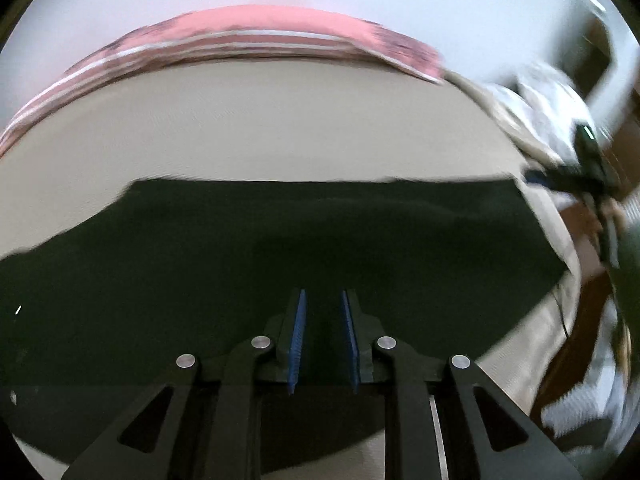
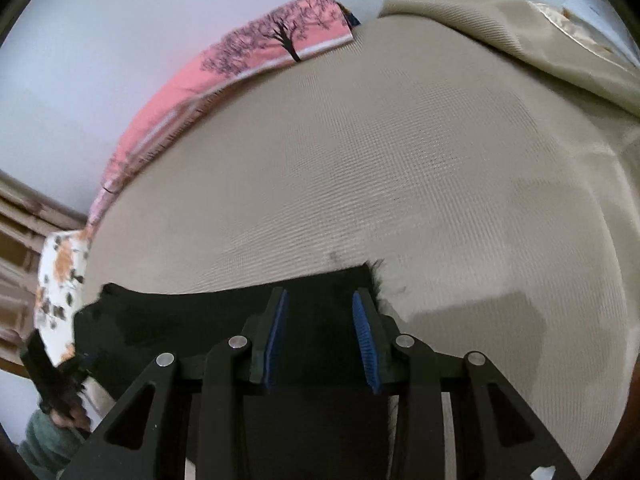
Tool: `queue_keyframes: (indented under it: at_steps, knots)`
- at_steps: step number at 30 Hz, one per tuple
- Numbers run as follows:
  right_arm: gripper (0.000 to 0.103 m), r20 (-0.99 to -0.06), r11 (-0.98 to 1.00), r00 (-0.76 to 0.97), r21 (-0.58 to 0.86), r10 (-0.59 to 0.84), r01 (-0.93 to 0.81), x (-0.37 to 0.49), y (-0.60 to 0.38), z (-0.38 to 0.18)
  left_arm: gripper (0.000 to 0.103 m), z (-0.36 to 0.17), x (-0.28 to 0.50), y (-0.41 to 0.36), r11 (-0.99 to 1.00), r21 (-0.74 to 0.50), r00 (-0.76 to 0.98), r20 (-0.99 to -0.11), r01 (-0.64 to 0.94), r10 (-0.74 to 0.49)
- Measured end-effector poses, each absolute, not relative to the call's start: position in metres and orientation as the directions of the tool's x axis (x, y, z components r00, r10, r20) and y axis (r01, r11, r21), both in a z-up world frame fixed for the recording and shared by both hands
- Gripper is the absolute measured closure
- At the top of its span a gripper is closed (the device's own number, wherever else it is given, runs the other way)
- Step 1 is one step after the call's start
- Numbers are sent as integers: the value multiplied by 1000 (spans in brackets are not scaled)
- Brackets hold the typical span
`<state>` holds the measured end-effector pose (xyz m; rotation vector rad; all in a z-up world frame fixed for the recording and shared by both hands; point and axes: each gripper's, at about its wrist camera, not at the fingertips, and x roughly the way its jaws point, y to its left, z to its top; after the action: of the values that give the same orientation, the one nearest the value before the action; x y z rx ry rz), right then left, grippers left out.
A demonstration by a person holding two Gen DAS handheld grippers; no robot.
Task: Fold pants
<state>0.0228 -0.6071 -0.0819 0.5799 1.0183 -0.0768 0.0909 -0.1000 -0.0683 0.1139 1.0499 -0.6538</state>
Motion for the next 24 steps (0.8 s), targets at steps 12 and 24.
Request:
queue_keyframes:
  at_steps: [12,24]
  knots:
    - [71,-820,859,496,449,286,246,38,-615,-102,83,-96,130,-54,921,-184,368,-876,344,-312]
    - [74,-775,893,585,412,239,180,13,-608,-76,82,-104,132,-55,921,-173,354,-886,348,-300]
